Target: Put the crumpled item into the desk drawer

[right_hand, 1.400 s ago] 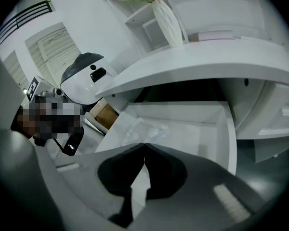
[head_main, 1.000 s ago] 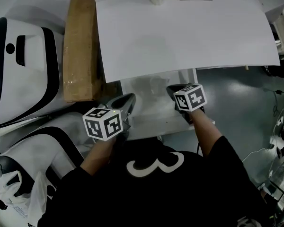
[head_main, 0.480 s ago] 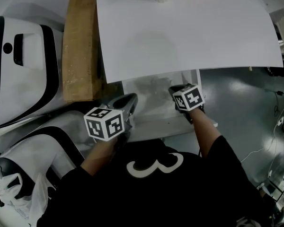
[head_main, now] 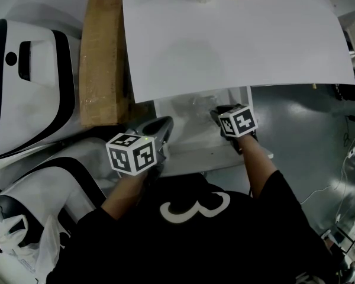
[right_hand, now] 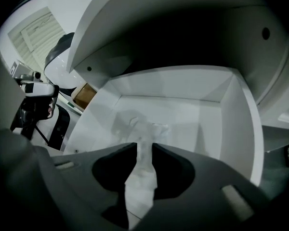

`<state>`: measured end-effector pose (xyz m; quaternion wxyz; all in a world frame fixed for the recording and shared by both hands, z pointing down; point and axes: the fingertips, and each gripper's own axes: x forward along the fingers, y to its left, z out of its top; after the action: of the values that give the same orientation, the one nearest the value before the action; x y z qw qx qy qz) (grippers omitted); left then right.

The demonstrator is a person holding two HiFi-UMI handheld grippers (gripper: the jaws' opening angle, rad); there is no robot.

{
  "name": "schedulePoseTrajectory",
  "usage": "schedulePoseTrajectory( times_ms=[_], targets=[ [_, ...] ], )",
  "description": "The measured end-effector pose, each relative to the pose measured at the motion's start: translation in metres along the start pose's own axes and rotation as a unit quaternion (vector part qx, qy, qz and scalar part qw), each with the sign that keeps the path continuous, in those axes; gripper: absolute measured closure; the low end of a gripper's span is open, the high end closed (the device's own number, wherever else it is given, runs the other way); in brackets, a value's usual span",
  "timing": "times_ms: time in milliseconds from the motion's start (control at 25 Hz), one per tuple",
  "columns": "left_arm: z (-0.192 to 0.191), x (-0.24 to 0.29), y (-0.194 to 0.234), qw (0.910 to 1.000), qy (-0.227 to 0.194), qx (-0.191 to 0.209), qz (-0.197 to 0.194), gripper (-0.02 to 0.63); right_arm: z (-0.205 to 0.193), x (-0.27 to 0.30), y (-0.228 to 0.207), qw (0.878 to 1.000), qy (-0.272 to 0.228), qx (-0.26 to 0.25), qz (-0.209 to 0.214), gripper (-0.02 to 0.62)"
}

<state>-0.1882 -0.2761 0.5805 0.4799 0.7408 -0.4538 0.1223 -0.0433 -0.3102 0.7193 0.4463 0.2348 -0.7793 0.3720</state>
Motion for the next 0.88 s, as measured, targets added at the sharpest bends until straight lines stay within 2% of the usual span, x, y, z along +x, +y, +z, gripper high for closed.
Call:
schedulePoseTrajectory(
  times_ms=[240, 360, 640, 880],
  targets=[
    [0.002, -0.010, -0.013, 0.9999, -0.006, 0.013, -0.002, 0.595, 0.002, -0.014, 0.001, 1.000, -0.019, 0.003, -0.008, 0.422],
    [0.005, -0.019, -0.023, 0.9997, -0.014, 0.021, -0.003, 0.595, 0.009, -0.029, 0.004, 0.999, -0.040, 0.003, -0.013, 0.422],
    [0.001, -0.050, -0.056, 0.9989, -0.030, 0.035, -0.005, 0.595, 0.029, -0.097, 0.022, 0.992, -0.123, 0.009, -0.008, 0.422],
    [0.013, -0.079, -0.097, 0.9956, -0.065, 0.066, -0.012, 0.595, 0.050, -0.177, 0.055, 0.977, -0.211, -0.015, 0.001, 0.422]
  ],
)
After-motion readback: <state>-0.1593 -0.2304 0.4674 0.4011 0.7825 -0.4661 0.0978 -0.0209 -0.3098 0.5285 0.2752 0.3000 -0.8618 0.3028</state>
